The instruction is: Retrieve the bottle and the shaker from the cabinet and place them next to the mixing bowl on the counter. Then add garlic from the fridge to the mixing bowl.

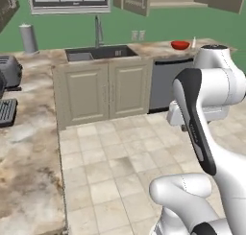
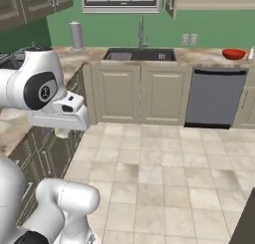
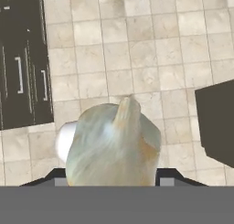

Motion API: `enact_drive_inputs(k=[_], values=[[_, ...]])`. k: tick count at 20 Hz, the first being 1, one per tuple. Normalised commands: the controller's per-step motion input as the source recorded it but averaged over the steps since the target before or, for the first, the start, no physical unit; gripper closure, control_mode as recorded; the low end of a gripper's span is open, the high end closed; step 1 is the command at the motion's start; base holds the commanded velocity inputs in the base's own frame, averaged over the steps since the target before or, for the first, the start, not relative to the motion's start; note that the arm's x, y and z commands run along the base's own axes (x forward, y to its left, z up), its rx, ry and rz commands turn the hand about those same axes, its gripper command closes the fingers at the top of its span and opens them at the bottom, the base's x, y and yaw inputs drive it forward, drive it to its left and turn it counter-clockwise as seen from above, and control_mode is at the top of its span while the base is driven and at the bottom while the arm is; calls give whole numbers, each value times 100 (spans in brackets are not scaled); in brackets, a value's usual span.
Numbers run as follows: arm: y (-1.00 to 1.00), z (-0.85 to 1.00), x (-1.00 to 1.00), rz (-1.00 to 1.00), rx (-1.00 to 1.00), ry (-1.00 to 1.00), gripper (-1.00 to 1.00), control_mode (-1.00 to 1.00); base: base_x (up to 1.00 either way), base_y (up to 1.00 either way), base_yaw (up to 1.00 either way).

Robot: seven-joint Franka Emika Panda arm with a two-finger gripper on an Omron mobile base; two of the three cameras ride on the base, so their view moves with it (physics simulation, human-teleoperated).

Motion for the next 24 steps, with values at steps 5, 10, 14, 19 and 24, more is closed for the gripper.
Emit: enact_drive_inputs(k=[5,10,14,19,24], values=[[0,0,0,0,0,0,100,100,100,19,-27],[0,0,0,0,0,0,100,100,100,39,-25],[0,0,0,0,0,0,100,100,100,60,-22],[0,0,0,0,0,0,100,100,100,58,-20],[0,0,0,0,0,0,100,100,100,-16,-21]])
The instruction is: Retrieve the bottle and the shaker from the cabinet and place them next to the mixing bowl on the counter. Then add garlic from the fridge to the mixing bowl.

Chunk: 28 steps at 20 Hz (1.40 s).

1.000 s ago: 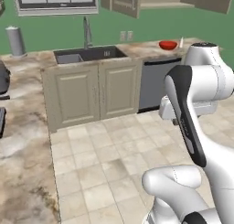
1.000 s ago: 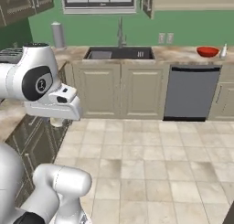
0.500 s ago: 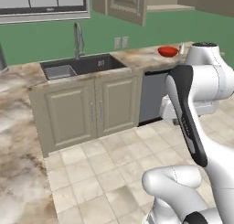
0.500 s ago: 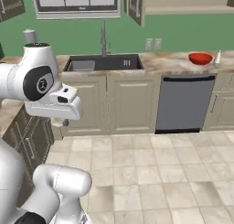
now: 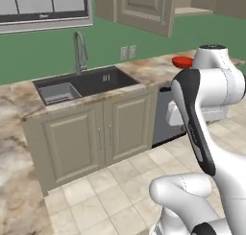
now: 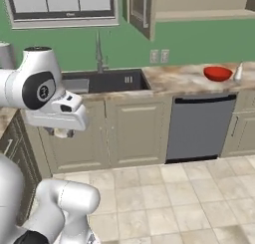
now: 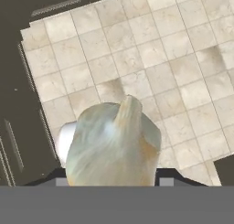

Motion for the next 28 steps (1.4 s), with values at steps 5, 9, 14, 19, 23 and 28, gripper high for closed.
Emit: enact_drive_inputs(k=[5,9,14,19,23,28], values=[[0,0,0,0,0,0,100,100,87,-100,0],[0,0,0,0,0,0,100,100,72,-100,2],[0,0,0,0,0,0,100,100,70,-100,4],[0,0,0,0,0,0,100,100,98,-91,13],[0,0,0,0,0,0,100,100,100,-39,25],[0,0,0,0,0,0,100,100,95,-2,41]])
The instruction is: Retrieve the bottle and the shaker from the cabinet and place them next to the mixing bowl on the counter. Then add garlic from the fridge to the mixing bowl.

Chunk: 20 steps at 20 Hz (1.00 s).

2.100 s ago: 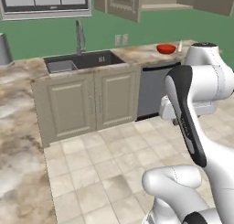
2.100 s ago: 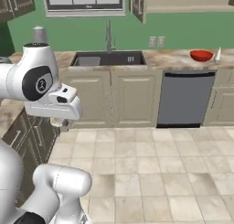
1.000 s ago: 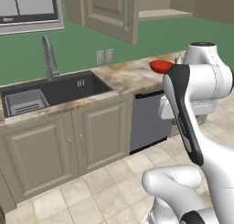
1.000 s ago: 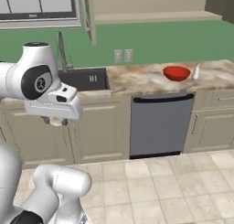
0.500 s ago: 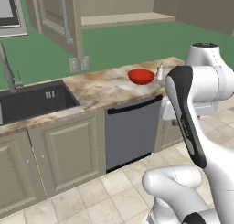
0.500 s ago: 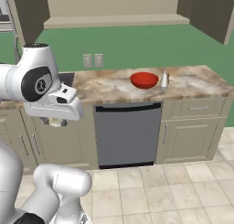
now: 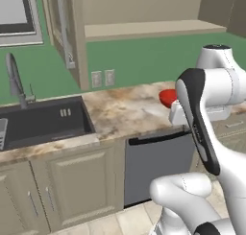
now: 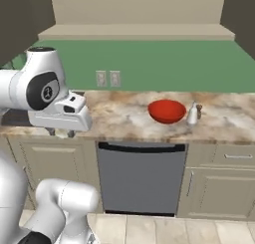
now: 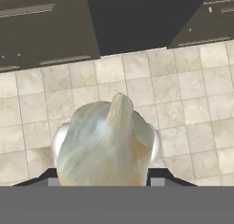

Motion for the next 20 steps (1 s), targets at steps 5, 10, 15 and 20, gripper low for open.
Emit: enact_drive_inputs(k=[5,10,15,20], values=[[0,0,0,0,0,0,100,100,64,-10,37],[0,0,0,0,0,0,100,100,21,-56,5],[0,0,0,0,0,0,100,100,42,-75,0],[0,0,0,0,0,0,100,100,48,-67,0]])
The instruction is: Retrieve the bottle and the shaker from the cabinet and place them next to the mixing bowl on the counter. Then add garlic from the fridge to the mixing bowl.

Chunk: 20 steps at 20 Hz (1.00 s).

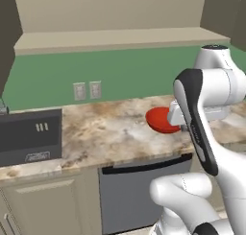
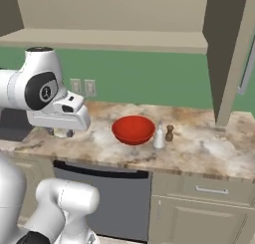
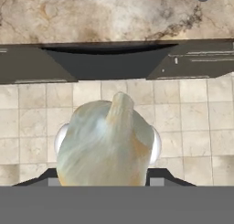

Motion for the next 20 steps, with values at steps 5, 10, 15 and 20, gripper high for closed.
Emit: enact_drive_inputs(k=[5,10,15,20], values=[[0,0,0,0,0,0,100,100,52,-26,-3],[0,0,0,0,0,0,100,100,63,0,-4],[0,0,0,0,0,0,100,100,51,0,0],[0,0,0,0,0,0,100,100,45,-2,0]])
